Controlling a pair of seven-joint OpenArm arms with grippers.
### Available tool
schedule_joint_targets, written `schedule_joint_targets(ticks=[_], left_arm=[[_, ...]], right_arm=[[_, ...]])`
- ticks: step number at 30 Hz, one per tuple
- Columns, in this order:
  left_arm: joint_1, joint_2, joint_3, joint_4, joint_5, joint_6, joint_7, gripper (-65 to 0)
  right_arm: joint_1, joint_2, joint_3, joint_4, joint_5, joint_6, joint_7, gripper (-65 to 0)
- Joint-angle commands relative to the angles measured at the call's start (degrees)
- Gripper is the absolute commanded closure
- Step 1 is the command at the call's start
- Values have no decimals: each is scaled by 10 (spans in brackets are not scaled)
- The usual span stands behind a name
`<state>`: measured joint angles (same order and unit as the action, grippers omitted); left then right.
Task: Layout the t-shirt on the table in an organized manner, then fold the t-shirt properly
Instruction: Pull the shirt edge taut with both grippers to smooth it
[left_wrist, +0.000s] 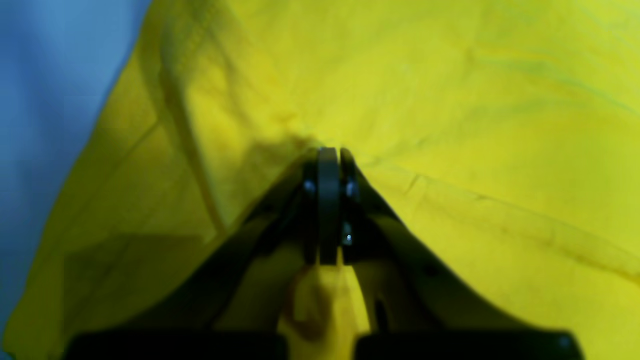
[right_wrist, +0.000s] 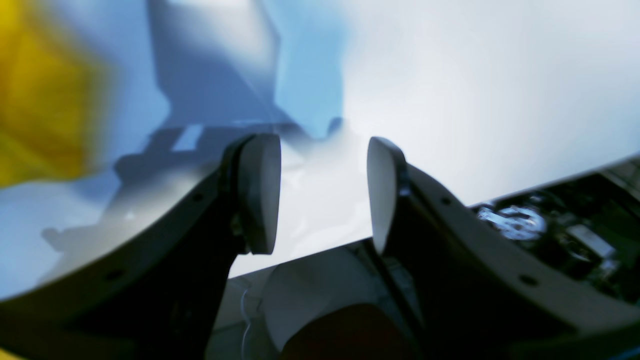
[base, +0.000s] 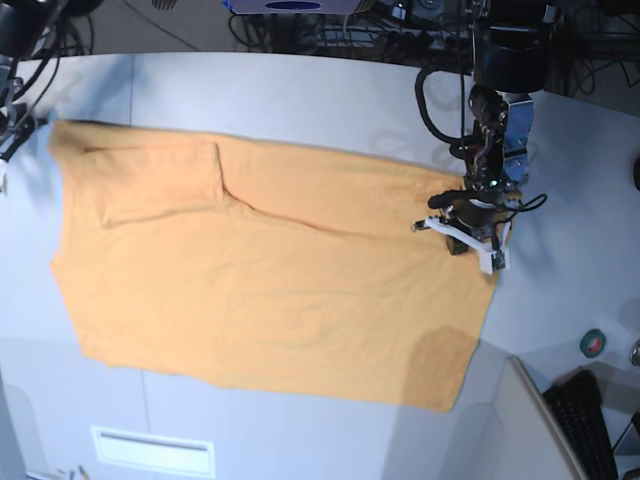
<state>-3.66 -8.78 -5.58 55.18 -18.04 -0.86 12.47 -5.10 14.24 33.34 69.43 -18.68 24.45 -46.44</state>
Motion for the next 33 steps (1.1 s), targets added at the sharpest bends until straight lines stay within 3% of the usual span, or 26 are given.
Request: schedule_joint_targets(ticks=[1,6,12,16,19,22,26,33], left_arm=[[9,-3,-2,1,10,18,52,0],[22,-2,-2,54,9,18,52,0],[68,5,-50,163,9,18,52,0],[74,17,-97,177,9,18,52,0],[85,18,-127,182,9,18,51,0],[105,18,-161,199,9,16,52,0],[130,14,-169,211,9,16,50,0],[128,13,-171,147,14,16,49,0]], right_arm=[[5,8,1,5,-3,-1,1,-272],[2,3,31,29,1,-1,1,-272],[-14,-76,59,155,1,3,34,-272],[-14,-129,59,169,2,4,75,-266],[-15,-159,63,169,30,34,99,-170],[-19,-161,66,169,108,81,100,0],[-27,-160,81,165,178,86,92,0],[-6,-133,82,68,180,86,93,0]])
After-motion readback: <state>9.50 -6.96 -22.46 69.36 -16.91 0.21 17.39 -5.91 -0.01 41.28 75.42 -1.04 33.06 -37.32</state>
